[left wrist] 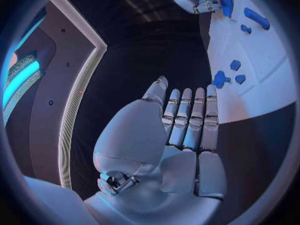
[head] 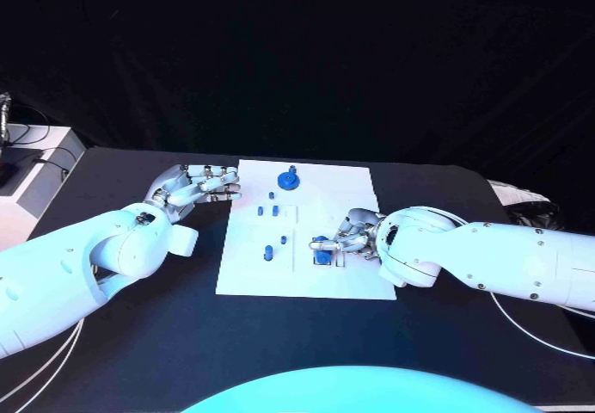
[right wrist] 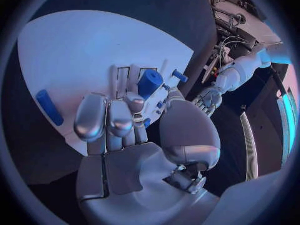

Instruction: Assemble the parts on the task board

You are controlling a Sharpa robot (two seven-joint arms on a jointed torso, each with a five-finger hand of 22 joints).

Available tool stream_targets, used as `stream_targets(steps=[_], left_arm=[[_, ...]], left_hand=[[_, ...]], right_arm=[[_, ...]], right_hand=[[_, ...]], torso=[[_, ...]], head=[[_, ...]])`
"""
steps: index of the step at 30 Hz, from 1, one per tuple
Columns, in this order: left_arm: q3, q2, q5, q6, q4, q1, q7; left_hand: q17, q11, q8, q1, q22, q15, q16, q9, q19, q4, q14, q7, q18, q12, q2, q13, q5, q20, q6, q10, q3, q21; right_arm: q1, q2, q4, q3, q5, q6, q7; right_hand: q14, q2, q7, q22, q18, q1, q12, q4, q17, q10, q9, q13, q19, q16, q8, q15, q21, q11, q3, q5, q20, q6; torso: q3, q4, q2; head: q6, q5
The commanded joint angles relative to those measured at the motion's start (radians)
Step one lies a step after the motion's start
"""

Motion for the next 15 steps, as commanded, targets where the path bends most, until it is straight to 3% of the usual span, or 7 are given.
stream_targets(steps=[1, 3, 7, 8, 9, 12, 15], left_arm=[[0.001, 0.0, -0.002, 0.011, 0.003, 0.0, 0.006], [0.001, -0.001, -0.002, 0.011, 0.003, 0.0, 0.006], [0.001, -0.001, -0.002, 0.011, 0.003, 0.0, 0.005], [0.001, -0.002, -0.002, 0.011, 0.003, 0.0, 0.005], [0.001, -0.002, -0.002, 0.011, 0.003, 0.0, 0.005], [0.001, -0.002, -0.002, 0.011, 0.002, 0.0, 0.005], [0.001, -0.002, -0.002, 0.011, 0.002, 0.0, 0.004]], left_hand=[[-0.001, 0.001, 0.0, -0.002, -0.001, -0.002, -0.004, 0.0, -0.002, 0.001, -0.007, 0.005, 0.018, -0.002, -0.002, 0.0, 0.0, 0.007, -0.004, -0.005, -0.001, -0.006], [-0.001, 0.001, 0.0, -0.002, -0.001, -0.002, -0.004, 0.0, -0.002, 0.001, -0.007, 0.005, 0.018, -0.002, -0.002, 0.0, 0.0, 0.007, -0.004, -0.005, -0.001, -0.006], [-0.001, 0.001, 0.0, -0.002, -0.001, -0.002, -0.004, 0.0, -0.002, 0.001, -0.007, 0.005, 0.018, -0.002, -0.002, 0.0, 0.0, 0.007, -0.004, -0.005, -0.001, -0.006], [-0.001, 0.001, 0.0, -0.002, -0.001, -0.002, -0.004, 0.0, -0.002, 0.001, -0.007, 0.005, 0.018, -0.002, -0.002, 0.0, 0.0, 0.007, -0.004, -0.005, -0.001, -0.006], [-0.001, 0.001, 0.0, -0.002, -0.001, -0.002, -0.004, 0.0, -0.002, 0.001, -0.007, 0.005, 0.018, -0.002, -0.002, 0.0, 0.0, 0.007, -0.004, -0.005, -0.001, -0.006], [-0.001, 0.001, 0.0, -0.002, -0.001, -0.002, -0.004, 0.0, -0.002, 0.001, -0.007, 0.005, 0.018, -0.002, -0.002, 0.0, 0.0, 0.007, -0.004, -0.005, -0.001, -0.006], [-0.001, 0.001, 0.0, -0.001, -0.001, -0.003, -0.004, 0.0, -0.002, 0.001, -0.007, 0.004, 0.019, -0.002, -0.001, 0.0, 0.0, 0.008, -0.003, -0.005, 0.0, -0.005]], right_arm=[[-0.003, -0.008, 0.016, 0.0, -0.016, -0.004, 0.029], [-0.004, -0.015, 0.024, 0.0, -0.019, -0.01, 0.036], [-0.005, -0.035, 0.042, 0.001, -0.024, -0.034, 0.075], [-0.006, -0.042, 0.048, 0.001, -0.024, -0.04, 0.088], [-0.006, -0.051, 0.056, 0.001, -0.024, -0.047, 0.104], [-0.006, -0.069, 0.072, 0.001, -0.023, -0.043, 0.13], [-0.006, -0.079, 0.081, 0.002, -0.023, -0.034, 0.135]], right_hand=[[-0.001, 0.002, 0.001, 0.142, 0.0, -0.004, 0.006, 0.0, 0.004, -0.001, 0.0, 0.003, 0.024, 0.002, -0.001, 0.003, 0.009, -0.002, 0.005, 0.007, 0.002, 0.003], [-0.001, 0.004, 0.0, 0.142, 0.0, -0.001, 0.008, -0.001, 0.006, 0.001, 0.001, 0.004, 0.025, 0.003, 0.001, 0.003, 0.013, -0.003, 0.004, 0.009, 0.001, 0.005], [0.0, 0.031, -0.005, 0.144, -0.002, 0.042, 0.023, -0.011, 0.015, 0.008, 0.011, 0.012, 0.026, 0.01, 0.014, 0.0, 0.025, -0.007, -0.012, 0.022, -0.002, 0.01], [0.001, 0.042, -0.009, 0.146, -0.003, 0.06, 0.03, -0.025, 0.018, 0.012, 0.016, 0.015, 0.027, 0.013, 0.022, -0.002, 0.032, -0.009, -0.013, 0.03, -0.003, 0.015], [0.002, 0.066, -0.012, 0.149, -0.005, 0.1, 0.044, -0.081, 0.024, 0.018, 0.031, 0.023, 0.03, 0.018, 0.04, -0.004, 0.048, -0.015, -0.022, 0.043, -0.006, 0.016], [0.002, 0.091, -0.018, 0.151, -0.007, 0.133, 0.055, -0.152, 0.028, 0.022, 0.049, 0.029, 0.03, 0.022, 0.062, -0.007, 0.063, -0.015, -0.03, 0.047, -0.008, 0.014], [0.002, 0.071, -0.019, 0.152, -0.008, 0.145, 0.059, -0.195, 0.031, 0.025, 0.057, 0.033, 0.029, 0.024, 0.074, -0.008, 0.069, -0.016, 0.043, 0.05, -0.009, 0.011]], torso=[[-0.0001, -0.0001, 0.0], [0.0004, 0.0, 0.0], [0.0005, -0.0011, -0.001], [0.0001, -0.001, -0.001], [-0.0001, -0.0009, -0.001], [-0.0003, -0.0012, -0.001], [-0.0002, -0.0015, -0.001]], head=[[-0.001, 0.001], [-0.001, 0.002], [-0.002, 0.002], [-0.001, 0.002], [-0.001, 0.002], [0.0, 0.003], [0.0, 0.004]])
